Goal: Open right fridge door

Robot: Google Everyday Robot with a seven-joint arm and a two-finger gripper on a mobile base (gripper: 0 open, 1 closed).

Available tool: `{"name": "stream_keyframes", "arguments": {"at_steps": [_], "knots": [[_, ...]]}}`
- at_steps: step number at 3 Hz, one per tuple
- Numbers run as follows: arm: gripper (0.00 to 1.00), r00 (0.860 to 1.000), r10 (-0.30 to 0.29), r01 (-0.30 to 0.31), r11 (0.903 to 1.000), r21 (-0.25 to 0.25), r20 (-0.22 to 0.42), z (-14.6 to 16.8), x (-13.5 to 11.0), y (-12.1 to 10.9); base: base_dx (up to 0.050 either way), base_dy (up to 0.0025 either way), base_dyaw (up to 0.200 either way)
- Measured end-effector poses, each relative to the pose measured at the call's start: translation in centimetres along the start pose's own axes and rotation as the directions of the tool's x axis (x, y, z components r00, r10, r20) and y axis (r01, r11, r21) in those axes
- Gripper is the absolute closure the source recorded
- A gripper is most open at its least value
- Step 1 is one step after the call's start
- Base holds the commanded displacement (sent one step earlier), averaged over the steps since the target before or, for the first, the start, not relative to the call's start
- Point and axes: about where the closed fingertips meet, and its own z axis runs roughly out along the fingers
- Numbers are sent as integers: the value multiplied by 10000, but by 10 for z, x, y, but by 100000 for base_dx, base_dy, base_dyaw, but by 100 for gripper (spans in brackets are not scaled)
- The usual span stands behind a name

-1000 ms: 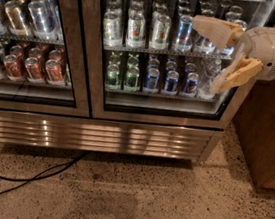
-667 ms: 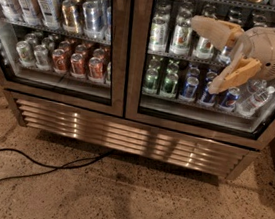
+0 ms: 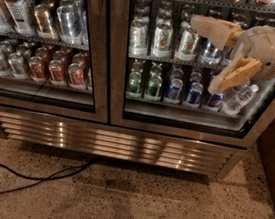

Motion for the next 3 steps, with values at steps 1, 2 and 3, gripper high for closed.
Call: {"name": "stream_keyframes", "arguments": {"at_steps": [1,2,3], "knots": [[0,9997,35,-45,9990,444,235,-1,-4,-4,0,0,0],[0,9971,-165,62,9905,1371,739,1,-10,-10,0,0,0],[0,9938,-392,128,9700,2429,1043,1,-17,-22,0,0,0]]}}
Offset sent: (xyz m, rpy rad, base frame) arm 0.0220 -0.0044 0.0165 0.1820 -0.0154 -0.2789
